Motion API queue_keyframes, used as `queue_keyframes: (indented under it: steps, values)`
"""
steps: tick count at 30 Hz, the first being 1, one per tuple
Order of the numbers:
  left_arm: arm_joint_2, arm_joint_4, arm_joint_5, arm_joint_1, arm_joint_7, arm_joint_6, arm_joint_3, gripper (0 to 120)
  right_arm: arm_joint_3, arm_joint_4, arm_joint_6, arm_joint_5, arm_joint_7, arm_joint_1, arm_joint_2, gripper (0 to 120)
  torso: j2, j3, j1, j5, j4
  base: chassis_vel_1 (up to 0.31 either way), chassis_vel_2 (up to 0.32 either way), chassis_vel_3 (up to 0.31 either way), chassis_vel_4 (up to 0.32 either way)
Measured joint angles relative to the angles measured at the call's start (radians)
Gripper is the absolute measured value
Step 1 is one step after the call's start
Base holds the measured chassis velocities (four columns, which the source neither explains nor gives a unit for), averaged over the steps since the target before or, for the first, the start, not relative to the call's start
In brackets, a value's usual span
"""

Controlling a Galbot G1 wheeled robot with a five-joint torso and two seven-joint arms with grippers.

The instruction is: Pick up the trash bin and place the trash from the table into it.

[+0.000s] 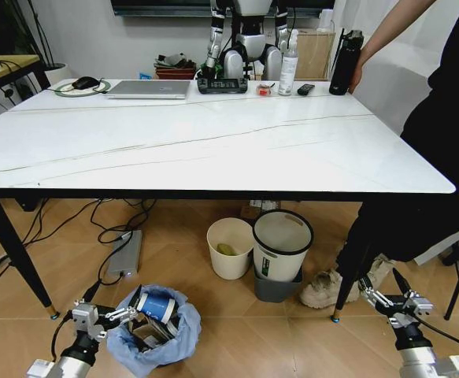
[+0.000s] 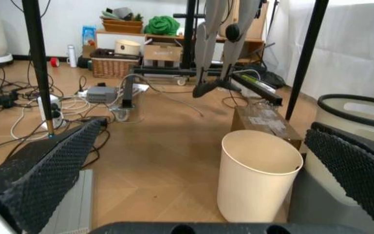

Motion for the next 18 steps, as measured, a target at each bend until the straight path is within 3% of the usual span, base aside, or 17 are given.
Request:
queue_keyframes:
  steps: [10,18]
  values:
    - [-0.001,0.005,-0.002,-0.002,-0.003,0.004,0.001,101,0.000,0.000,0.000,0.000,0.000,0.000,0.000,100,0.000,0.000,0.000,0.0002,-0.0001,0.000,0.000,0.000,0.000]
    - [-0.001,0.008,-0.002,-0.003,-0.004,0.006,0.002,100,0.000,0.000,0.000,0.000,0.000,0.000,0.000,100,0.000,0.000,0.000,0.0002,-0.0001,0.000,0.000,0.000,0.000]
